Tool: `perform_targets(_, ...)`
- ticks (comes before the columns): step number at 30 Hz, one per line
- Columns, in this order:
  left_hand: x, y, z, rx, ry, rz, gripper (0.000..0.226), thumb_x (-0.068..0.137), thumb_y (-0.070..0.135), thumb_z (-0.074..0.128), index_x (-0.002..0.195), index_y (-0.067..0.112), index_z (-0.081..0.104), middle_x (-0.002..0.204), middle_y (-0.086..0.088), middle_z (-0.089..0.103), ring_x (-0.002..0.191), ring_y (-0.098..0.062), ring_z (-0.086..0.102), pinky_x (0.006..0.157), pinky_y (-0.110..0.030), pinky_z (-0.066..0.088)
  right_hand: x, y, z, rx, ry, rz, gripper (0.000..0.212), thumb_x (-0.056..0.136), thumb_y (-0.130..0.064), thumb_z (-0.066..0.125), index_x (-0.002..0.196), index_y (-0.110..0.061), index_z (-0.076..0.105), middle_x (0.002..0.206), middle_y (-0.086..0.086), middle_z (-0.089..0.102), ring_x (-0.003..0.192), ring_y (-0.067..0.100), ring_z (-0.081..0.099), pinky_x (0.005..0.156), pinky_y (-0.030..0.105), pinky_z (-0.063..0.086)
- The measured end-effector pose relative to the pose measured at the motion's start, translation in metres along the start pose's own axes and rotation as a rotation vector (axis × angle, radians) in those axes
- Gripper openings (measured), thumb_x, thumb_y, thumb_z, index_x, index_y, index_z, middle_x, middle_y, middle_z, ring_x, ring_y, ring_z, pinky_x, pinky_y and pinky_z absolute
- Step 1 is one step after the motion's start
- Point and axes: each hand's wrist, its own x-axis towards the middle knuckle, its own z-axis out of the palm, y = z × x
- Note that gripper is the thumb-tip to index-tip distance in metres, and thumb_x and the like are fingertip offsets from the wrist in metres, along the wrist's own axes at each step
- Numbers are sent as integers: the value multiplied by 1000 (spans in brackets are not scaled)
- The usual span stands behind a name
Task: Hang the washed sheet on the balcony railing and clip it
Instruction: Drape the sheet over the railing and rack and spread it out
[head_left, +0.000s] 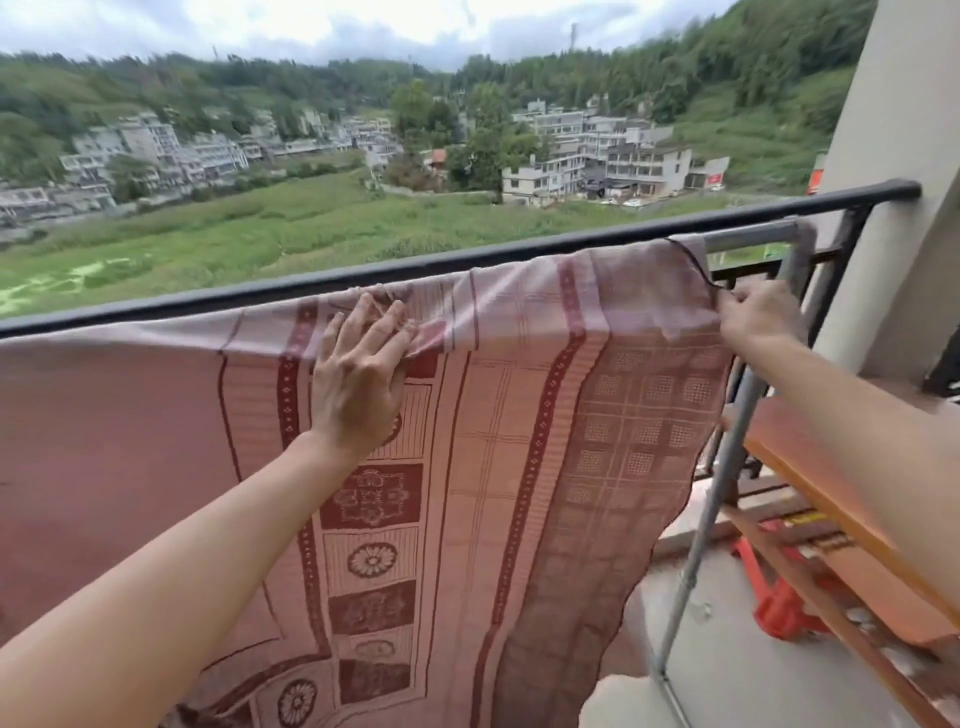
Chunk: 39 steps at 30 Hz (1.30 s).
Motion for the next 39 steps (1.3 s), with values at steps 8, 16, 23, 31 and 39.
perform_targets(8,-57,-12,6,39,-255,45,36,95,26,47,120,6,64,127,-15,59,118,-32,53,96,-47,44,-51,-65,37,23,183,-672,35,85,-23,52,119,-14,53,123,17,51,118,37,45,97,46,36)
perform_targets(16,-162,-147,-130,212,-114,-421,26,86,10,56,110,6,66,110,-13,62,100,-33,59,85,-43,47,-204,-199,114,157,-143,-1021,27,89,-22,59,113,-9,58,119,14,56,112,32,50,98,50,41)
perform_targets(23,-286,-257,-277,421,-201,-751,22,87,12,57,107,10,67,103,-9,64,96,-32,60,78,-41,49,-377,-311,170,239,-378,-1144,25,87,-26,63,110,-16,64,123,9,59,118,29,50,96,43,40)
perform_targets(31,-380,-343,-374,528,-272,-1010,23,92,24,52,108,15,65,108,-6,62,97,-30,59,75,-36,46,-529,-394,231,173,-637,-1114,27,86,-44,59,105,-26,65,105,0,67,97,28,62,81,37,49)
perform_targets(39,-376,-442,-380,458,-187,-1136,25,91,30,52,109,18,65,112,-3,63,102,-25,59,79,-33,45,-585,-501,255,374,-465,-1308,25,89,-32,62,111,-21,66,111,-1,67,102,23,61,79,33,45)
